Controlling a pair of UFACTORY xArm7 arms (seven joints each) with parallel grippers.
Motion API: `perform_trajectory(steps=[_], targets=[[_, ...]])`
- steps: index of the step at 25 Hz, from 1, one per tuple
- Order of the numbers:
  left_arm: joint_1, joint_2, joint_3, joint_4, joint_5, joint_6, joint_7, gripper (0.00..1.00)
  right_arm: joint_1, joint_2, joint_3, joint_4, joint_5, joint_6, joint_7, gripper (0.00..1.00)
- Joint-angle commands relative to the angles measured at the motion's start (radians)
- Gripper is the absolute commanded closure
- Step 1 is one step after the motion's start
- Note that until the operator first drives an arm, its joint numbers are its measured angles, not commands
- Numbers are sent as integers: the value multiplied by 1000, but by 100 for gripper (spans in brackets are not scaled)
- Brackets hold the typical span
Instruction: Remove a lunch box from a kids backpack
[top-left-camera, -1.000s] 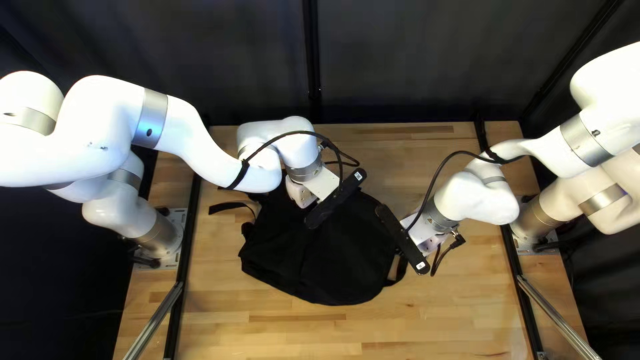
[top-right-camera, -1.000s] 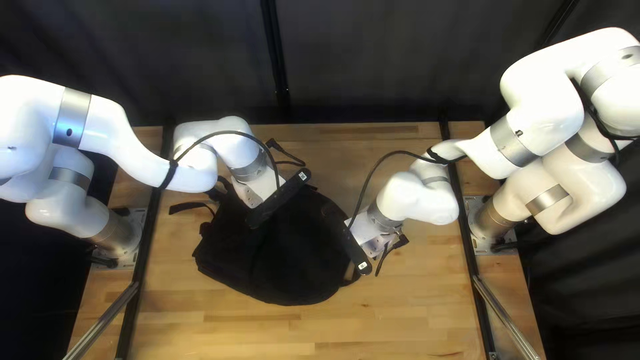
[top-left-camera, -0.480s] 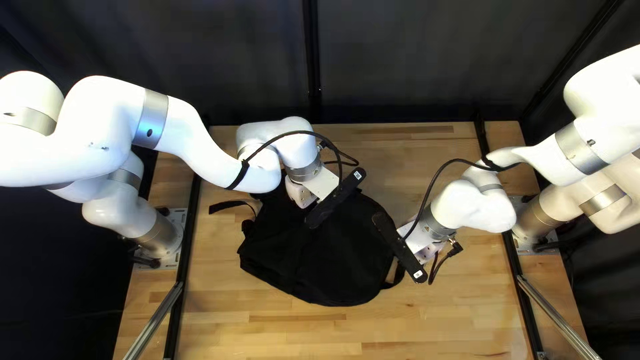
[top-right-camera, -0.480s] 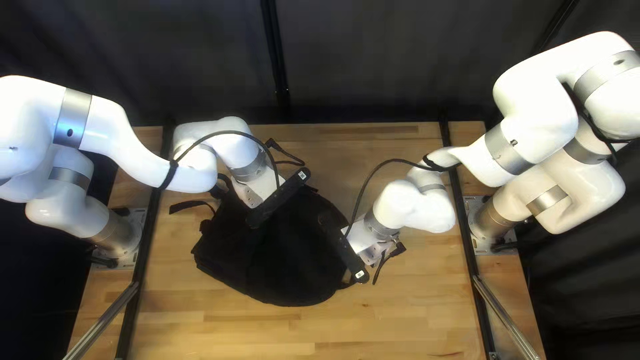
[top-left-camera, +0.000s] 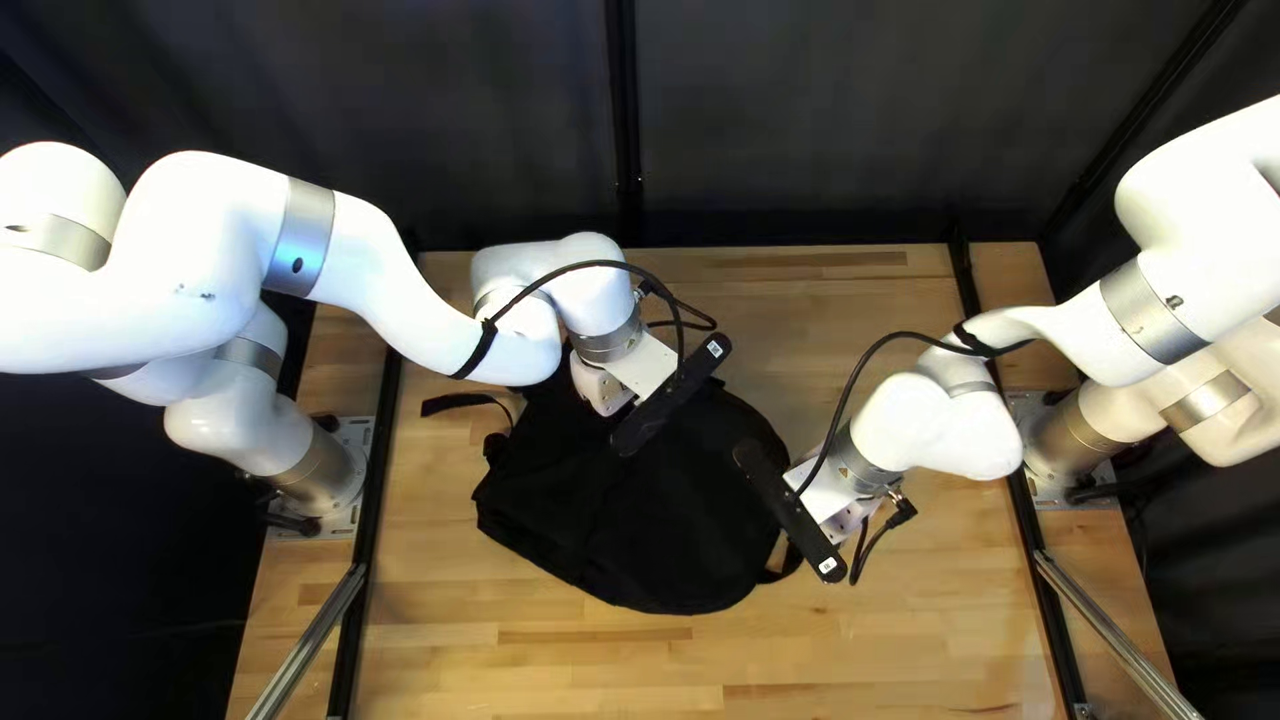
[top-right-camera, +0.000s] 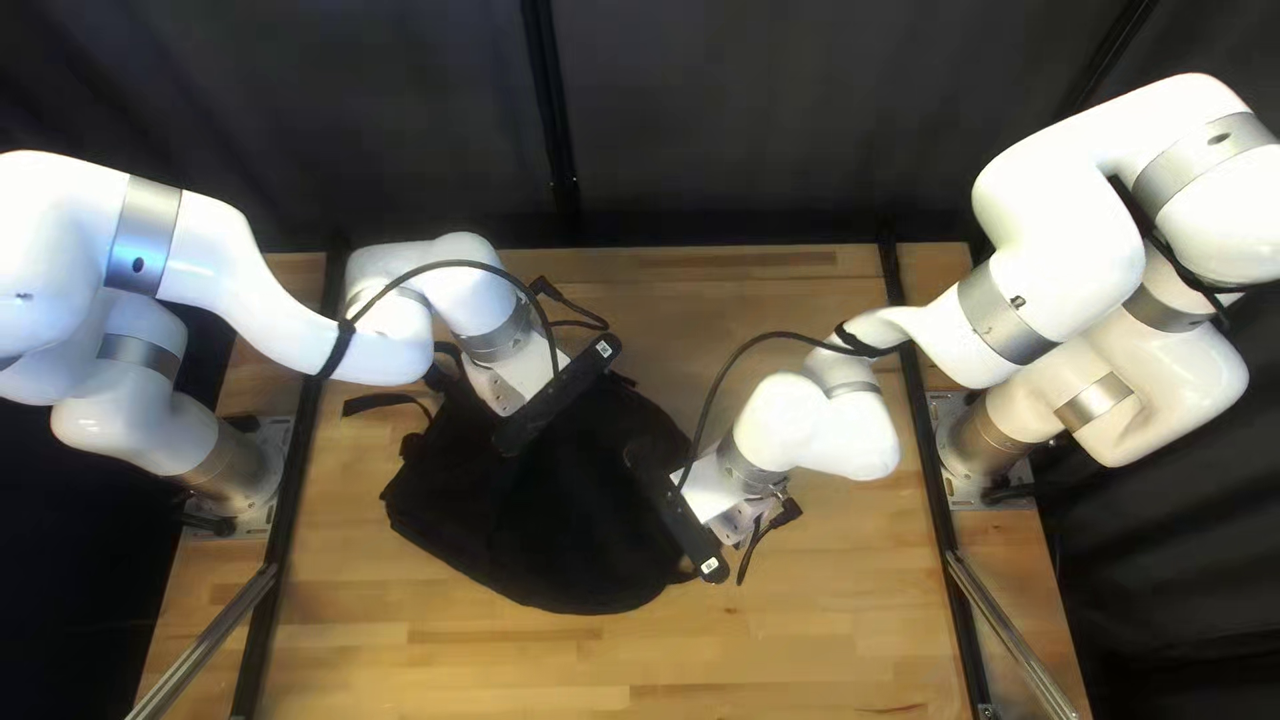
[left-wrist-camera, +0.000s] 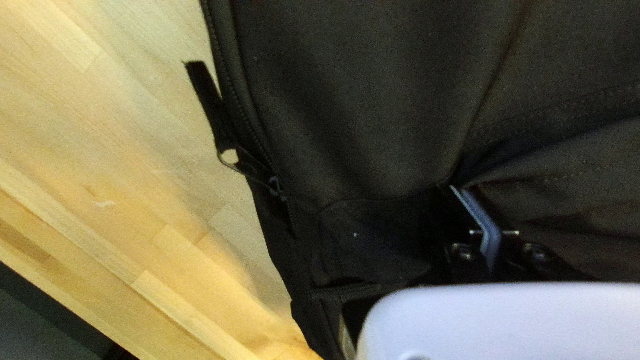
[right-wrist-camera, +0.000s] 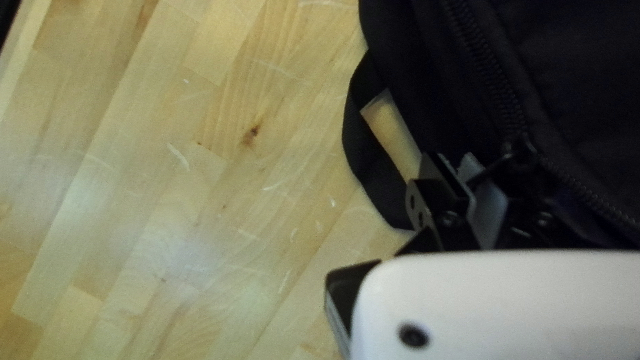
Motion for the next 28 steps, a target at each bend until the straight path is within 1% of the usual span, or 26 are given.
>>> perform_trajectory(steps=[1, 11, 16, 23, 28], targets=[[0, -1, 0, 0, -1, 1, -1, 100, 4, 15, 4, 9, 3, 6, 2, 100], [0, -1, 0, 1, -3, 2, -3, 100, 15, 60, 16, 57, 24, 27, 2, 100], [0, -3, 0, 3, -3, 4, -3, 100, 16, 94, 25, 93, 55, 31, -22, 100], [0, -7, 0, -2, -3, 5, -5, 100, 21, 80, 25, 90, 34, 37, 0, 100], [1, -8, 1, -2, -3, 5, -6, 100, 24, 90, 28, 108, 32, 43, 2, 100]])
